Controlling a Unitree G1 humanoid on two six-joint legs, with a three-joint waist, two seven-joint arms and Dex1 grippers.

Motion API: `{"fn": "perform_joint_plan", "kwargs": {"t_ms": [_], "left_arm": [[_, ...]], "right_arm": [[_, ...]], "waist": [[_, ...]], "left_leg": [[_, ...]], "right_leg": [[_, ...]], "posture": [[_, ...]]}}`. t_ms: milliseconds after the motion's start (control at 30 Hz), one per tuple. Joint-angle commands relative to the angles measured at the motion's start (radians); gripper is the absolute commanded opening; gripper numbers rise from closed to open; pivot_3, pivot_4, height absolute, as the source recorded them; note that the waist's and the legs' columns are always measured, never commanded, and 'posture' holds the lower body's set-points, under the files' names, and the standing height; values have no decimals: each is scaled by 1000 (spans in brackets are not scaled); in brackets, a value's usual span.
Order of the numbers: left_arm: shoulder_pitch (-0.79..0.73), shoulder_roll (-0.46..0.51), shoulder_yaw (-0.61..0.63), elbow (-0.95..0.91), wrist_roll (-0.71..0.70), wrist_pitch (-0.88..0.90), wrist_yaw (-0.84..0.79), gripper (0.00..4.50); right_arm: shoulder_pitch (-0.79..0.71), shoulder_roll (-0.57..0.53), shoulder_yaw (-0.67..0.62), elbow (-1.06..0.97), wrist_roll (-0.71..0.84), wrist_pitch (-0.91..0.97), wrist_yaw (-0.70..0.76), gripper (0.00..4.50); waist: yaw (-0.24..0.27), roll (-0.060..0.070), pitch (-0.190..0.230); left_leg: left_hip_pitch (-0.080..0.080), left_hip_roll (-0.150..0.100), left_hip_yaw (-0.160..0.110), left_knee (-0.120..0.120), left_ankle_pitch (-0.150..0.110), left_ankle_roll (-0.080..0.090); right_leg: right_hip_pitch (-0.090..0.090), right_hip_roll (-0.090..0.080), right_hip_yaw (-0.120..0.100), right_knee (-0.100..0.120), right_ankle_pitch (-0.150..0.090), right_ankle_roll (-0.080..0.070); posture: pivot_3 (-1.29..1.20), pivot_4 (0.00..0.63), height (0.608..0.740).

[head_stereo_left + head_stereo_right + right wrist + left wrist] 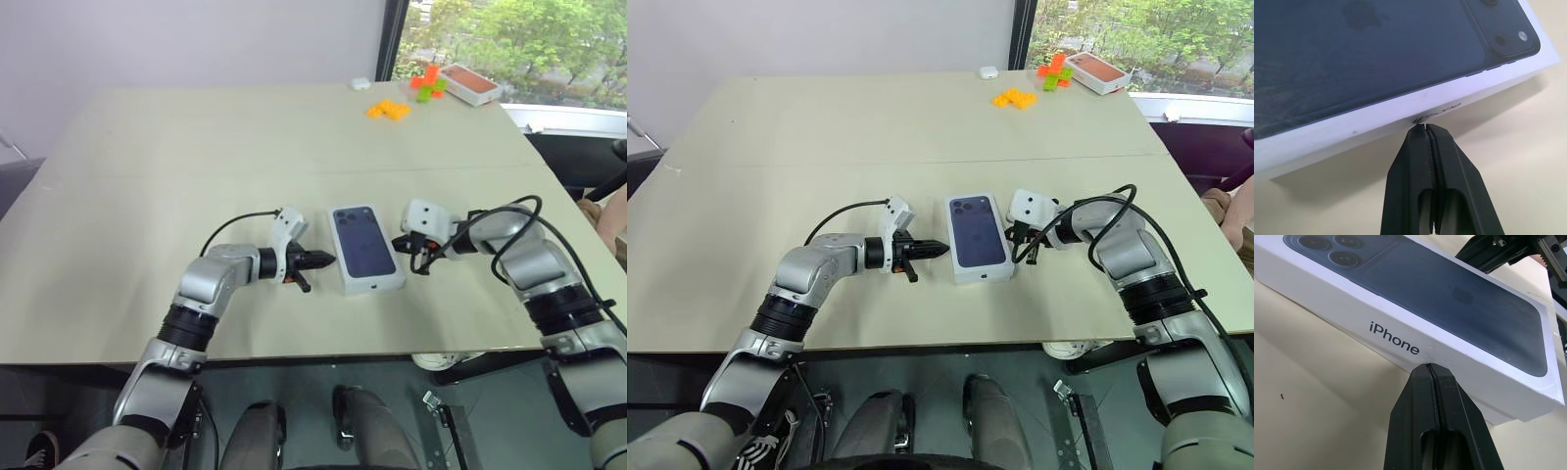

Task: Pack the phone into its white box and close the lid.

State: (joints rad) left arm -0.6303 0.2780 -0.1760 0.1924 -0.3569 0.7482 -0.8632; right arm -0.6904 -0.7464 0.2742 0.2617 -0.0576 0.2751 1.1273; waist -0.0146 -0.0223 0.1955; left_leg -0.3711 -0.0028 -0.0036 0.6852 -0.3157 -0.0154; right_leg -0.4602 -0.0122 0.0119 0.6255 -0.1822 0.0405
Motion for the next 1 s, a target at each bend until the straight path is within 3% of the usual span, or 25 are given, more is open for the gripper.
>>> {"fn": "perform_joint_plan", "kwargs": {"t_ms": [33,400,633,800,1000], "left_arm": [[0,3,10,-21,0,-25,3,0],[0,9,8,-43,-7,-21,5,0],[-10,45,72,-82,-31,-17,28,0],[-83,15,125,-2,14,-135,117,0],[-125,-64,114,70,17,-185,152,0]], "right_arm": [[5,-19,6,-21,-27,-46,5,47],[36,-70,11,-57,-27,-81,96,47],[-49,-75,-38,13,-17,-83,73,47],[-256,54,-183,212,68,-10,-108,47],[-168,98,-164,85,131,87,-32,47]], "waist": [[0,0,0],[-1,0,0],[-3,0,0],[-4,0,0],[6,-3,-2]], "left_leg": [[0,0,0,0,0,0],[0,0,0,1,0,0],[2,0,0,1,1,-1],[3,0,2,1,2,-3],[2,0,0,0,3,-5]], "right_leg": [[0,0,0,0,0,0],[0,0,0,1,0,0],[0,1,1,4,0,0],[0,1,3,4,1,-2],[2,0,-1,3,1,-2]], "posture": [[0,150,740],[0,150,740],[0,150,740],[0,150,740],[0,150,740]]}}
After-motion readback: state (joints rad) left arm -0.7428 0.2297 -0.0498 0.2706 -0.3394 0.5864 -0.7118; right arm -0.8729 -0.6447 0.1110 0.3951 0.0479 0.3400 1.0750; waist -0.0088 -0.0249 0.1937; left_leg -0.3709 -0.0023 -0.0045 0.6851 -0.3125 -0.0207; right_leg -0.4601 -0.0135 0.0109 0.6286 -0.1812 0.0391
